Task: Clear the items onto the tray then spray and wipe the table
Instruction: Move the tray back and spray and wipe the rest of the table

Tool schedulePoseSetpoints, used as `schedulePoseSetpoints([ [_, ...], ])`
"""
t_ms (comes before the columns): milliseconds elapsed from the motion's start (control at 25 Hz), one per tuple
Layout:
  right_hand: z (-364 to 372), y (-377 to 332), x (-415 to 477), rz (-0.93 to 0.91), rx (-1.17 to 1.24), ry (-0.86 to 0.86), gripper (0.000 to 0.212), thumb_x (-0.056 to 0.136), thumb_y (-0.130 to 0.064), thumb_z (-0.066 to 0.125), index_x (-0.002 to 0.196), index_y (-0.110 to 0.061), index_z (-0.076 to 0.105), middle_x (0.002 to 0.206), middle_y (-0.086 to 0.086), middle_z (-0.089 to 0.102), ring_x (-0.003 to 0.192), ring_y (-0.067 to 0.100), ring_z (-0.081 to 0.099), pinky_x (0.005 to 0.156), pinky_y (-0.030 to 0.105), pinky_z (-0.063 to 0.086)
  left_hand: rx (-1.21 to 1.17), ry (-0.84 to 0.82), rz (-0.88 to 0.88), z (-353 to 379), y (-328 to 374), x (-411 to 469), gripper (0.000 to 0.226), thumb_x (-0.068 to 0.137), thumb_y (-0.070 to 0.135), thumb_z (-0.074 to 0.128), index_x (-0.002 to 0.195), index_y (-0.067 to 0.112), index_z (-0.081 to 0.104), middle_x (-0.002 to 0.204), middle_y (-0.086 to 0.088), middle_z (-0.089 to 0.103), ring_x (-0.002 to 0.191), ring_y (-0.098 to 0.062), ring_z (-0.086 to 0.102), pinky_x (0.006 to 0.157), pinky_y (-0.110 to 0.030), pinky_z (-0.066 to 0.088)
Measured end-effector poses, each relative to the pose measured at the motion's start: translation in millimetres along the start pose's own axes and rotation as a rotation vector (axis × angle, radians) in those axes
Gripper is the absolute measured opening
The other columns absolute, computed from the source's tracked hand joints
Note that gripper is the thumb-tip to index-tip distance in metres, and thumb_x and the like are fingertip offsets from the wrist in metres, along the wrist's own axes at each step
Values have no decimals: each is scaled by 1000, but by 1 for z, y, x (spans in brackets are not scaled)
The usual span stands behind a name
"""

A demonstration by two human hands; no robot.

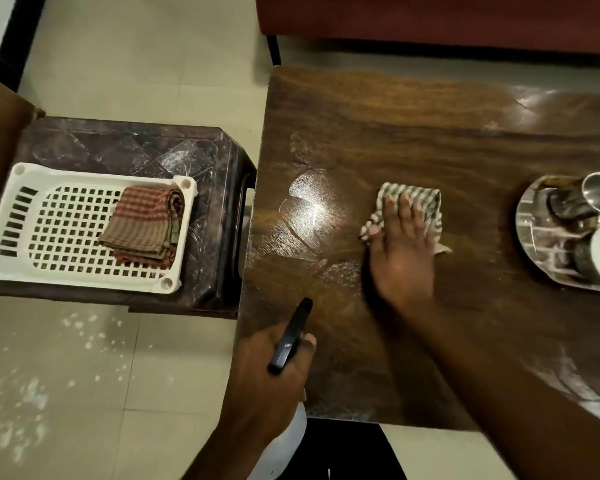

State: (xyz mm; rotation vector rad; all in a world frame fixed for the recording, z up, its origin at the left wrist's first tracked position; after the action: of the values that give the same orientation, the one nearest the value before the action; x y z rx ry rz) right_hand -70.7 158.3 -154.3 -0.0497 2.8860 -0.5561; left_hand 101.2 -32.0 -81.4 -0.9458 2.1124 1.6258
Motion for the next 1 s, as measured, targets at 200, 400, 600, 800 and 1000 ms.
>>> schedulePoseSetpoints([
  [200,19,12,-137,-866,-267,-341,58,114,-41,35,169,-25,25,178,2,21,167,22,4,134,50,9,23,-99,-24,18,-4,-21,24,81,53,67,89,32,76,62,6,70,63,-26,65,72,-54,59],
  [400,-30,111,-111,-824,-300,-389,58,114,-52,27,169,-37,20,178,-6,20,166,14,8,133,49,14,32,-60,-73,22,-24,-54,15,94,35,76,85,23,74,56,8,65,60,-16,63,72,-46,55],
  [600,0,63,-136,87,54,38,66,106,-45,31,169,-28,26,178,1,18,167,24,8,133,57,10,69,-56,-140,23,-33,-79,25,100,26,73,81,10,73,61,-22,64,55,-22,65,66,-42,56],
  [800,45,2,-235,-477,-119,-243,65,110,-38,33,171,-26,15,180,1,8,167,22,-6,133,52,6,81,-81,-52,16,-37,-111,14,101,19,71,89,18,78,52,-5,65,47,-14,63,57,-33,53],
  [1000,4,124,-252,-623,-170,-320,59,114,-41,34,170,-37,15,179,-14,10,166,11,5,131,50,16,93,-71,-18,6,-61,-123,31,102,21,71,72,14,68,53,-16,66,49,-25,65,66,-51,58],
])
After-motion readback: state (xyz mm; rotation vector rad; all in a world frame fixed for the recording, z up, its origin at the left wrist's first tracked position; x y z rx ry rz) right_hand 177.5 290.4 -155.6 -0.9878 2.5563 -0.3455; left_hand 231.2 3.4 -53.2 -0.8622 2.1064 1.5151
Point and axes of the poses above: each hand's wrist, its own x-axis towards the middle knuckle, its own z-axis out of the palm, y = z × x, the point moved 2 cm from there along x, towards the middle knuckle
